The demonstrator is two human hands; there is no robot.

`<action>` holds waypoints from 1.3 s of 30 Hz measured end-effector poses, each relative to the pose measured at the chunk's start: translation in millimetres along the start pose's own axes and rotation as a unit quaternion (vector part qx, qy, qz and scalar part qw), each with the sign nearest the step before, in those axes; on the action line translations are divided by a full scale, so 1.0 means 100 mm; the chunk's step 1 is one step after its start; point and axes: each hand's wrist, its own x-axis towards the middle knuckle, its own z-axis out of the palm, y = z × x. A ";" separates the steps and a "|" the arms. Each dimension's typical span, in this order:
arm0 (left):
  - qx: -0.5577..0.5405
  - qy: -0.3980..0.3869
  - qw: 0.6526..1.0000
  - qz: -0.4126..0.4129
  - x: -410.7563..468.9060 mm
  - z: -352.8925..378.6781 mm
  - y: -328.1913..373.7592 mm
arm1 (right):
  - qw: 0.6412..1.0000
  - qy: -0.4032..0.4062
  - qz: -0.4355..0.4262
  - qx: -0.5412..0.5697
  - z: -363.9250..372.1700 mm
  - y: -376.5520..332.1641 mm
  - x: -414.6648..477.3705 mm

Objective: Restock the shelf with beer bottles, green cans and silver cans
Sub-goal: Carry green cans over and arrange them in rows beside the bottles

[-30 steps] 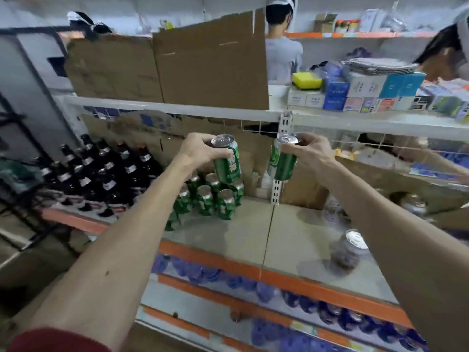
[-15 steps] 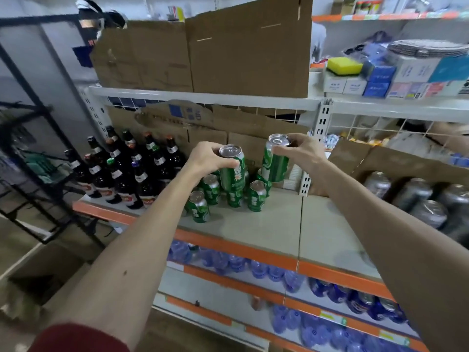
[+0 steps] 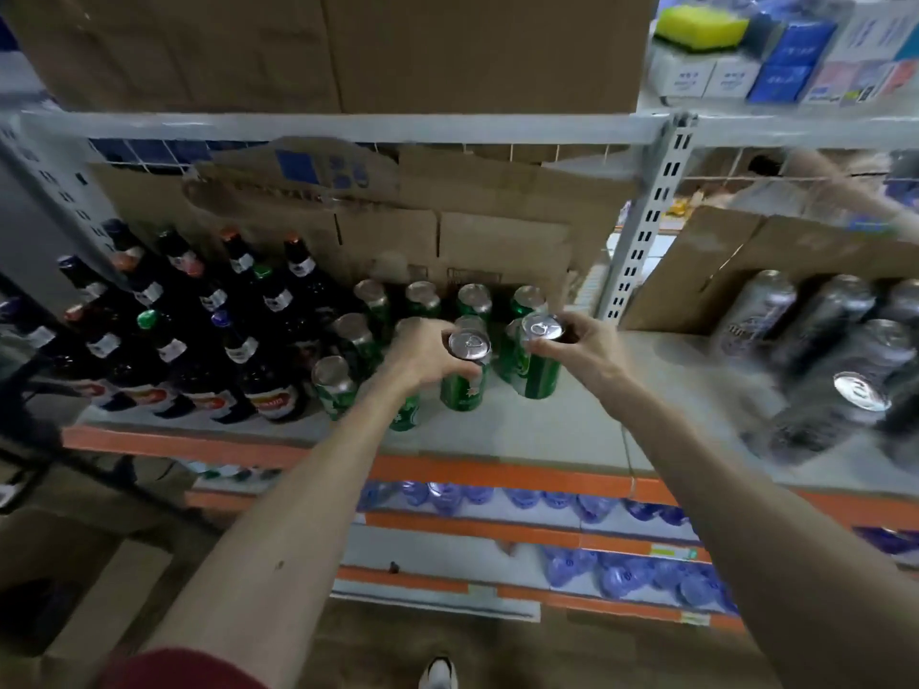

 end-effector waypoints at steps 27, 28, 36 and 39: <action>0.121 -0.100 0.986 0.060 0.31 0.27 -0.56 | 0.989 -0.078 0.002 -0.127 0.50 0.57 0.02; 0.115 -0.101 0.986 0.060 0.31 0.24 -0.57 | 0.986 -0.094 -0.006 -0.140 0.47 0.56 0.05; 0.089 -0.120 0.987 0.060 0.36 0.20 -0.61 | 0.969 -0.047 0.018 -0.242 0.50 0.57 0.04; 0.095 -0.127 0.985 0.062 0.36 0.19 -0.58 | 0.972 -0.093 -0.001 -0.217 0.47 0.55 0.02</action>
